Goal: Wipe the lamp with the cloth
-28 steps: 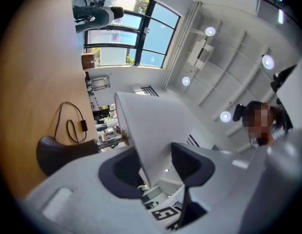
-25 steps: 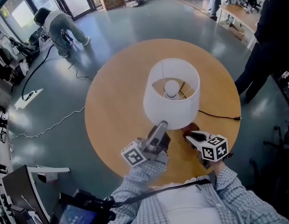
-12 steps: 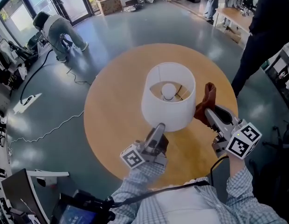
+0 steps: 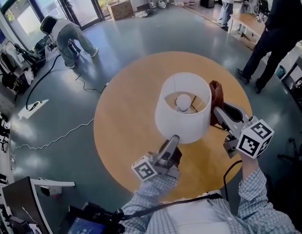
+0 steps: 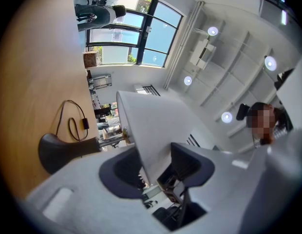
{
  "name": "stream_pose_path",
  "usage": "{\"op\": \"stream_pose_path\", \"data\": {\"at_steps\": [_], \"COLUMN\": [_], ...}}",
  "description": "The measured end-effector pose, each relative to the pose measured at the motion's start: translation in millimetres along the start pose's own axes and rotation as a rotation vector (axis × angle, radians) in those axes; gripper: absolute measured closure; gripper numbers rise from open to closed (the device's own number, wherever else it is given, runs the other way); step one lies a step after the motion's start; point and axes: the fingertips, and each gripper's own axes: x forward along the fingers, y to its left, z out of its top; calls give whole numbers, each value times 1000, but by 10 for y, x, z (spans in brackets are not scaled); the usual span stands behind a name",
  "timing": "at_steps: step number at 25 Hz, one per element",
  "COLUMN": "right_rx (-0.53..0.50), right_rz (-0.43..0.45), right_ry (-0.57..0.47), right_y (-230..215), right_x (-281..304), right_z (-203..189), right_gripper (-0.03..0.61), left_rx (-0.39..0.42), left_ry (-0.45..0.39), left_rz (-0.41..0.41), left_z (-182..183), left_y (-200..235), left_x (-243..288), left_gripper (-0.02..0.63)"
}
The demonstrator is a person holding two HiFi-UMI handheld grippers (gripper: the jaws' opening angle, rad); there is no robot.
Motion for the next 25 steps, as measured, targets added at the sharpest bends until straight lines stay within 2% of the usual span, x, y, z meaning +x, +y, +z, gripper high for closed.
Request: {"op": "stream_pose_path", "data": {"at_steps": [4, 7, 14, 25], "right_rx": [28, 39, -30, -197], "right_rz": [-15, 5, 130, 321], "right_ry": [116, 164, 217, 433], "right_y": [-219, -307, -399, -440], "right_x": [19, 1, 259, 1042], "right_z": [-409, -502, -117, 172], "right_gripper": [500, 500, 499, 499], "left_rx": [10, 6, -5, -14], "left_ry": [2, 11, 13, 23], "left_rz": [3, 3, 4, 16], "left_z": [27, 14, -8, -49], "left_y": [2, -9, -5, 36], "left_x": [2, -1, 4, 50], "left_gripper": [431, 431, 434, 436]}}
